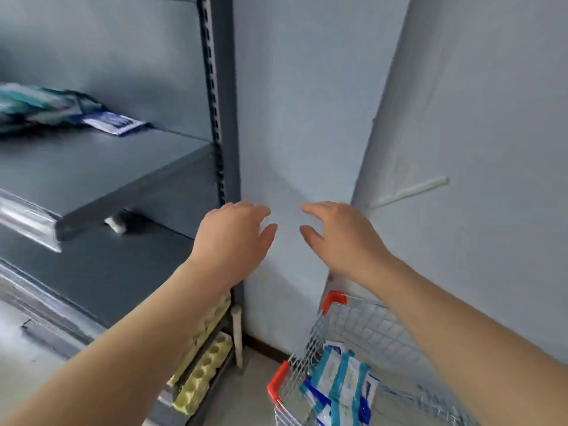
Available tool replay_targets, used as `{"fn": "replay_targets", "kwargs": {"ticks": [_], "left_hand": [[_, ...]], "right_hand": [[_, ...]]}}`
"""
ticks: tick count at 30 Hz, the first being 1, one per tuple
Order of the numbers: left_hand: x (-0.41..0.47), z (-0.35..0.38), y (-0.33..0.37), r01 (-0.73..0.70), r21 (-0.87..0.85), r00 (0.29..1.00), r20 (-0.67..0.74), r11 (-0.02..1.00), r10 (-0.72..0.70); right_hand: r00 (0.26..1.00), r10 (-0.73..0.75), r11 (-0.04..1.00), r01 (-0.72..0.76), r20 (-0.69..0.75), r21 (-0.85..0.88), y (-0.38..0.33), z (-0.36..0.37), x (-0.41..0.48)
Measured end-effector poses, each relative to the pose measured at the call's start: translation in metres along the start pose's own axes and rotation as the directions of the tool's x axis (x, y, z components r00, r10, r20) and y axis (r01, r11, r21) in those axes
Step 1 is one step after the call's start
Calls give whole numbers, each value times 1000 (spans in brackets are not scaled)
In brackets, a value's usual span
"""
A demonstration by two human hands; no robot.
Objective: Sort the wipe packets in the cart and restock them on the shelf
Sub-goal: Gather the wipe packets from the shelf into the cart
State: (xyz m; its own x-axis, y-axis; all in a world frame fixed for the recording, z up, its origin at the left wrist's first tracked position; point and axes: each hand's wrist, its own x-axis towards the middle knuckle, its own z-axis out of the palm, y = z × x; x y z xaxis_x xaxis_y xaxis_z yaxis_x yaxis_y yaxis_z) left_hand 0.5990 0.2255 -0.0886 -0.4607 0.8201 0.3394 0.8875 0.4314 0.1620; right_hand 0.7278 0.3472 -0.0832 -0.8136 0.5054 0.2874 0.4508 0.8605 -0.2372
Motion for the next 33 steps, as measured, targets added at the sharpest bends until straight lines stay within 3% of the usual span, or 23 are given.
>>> {"fn": "replay_targets", "kwargs": {"ticks": [5, 9, 17, 23, 33], "left_hand": [[-13, -96, -85, 124, 13, 981, -154, 992, -120], [-23, -152, -164, 199, 45, 962, -197, 979, -187], [-21, -212, -328, 246, 90, 956, -187, 965, -226], [12, -206, -424, 302, 7, 942, -156, 953, -298], [123, -154, -523, 347, -5, 934, -89, 938, -346]], "right_hand": [[988, -142, 988, 145, -56, 55, -119, -37, 54], [977, -196, 971, 205, -85, 120, -218, -39, 91], [989, -102, 965, 124, -105, 230, -355, 1, 173], [997, 69, 962, -60, -21, 267, -387, 40, 239], [966, 224, 966, -238, 132, 99, -354, 106, 359]]}}
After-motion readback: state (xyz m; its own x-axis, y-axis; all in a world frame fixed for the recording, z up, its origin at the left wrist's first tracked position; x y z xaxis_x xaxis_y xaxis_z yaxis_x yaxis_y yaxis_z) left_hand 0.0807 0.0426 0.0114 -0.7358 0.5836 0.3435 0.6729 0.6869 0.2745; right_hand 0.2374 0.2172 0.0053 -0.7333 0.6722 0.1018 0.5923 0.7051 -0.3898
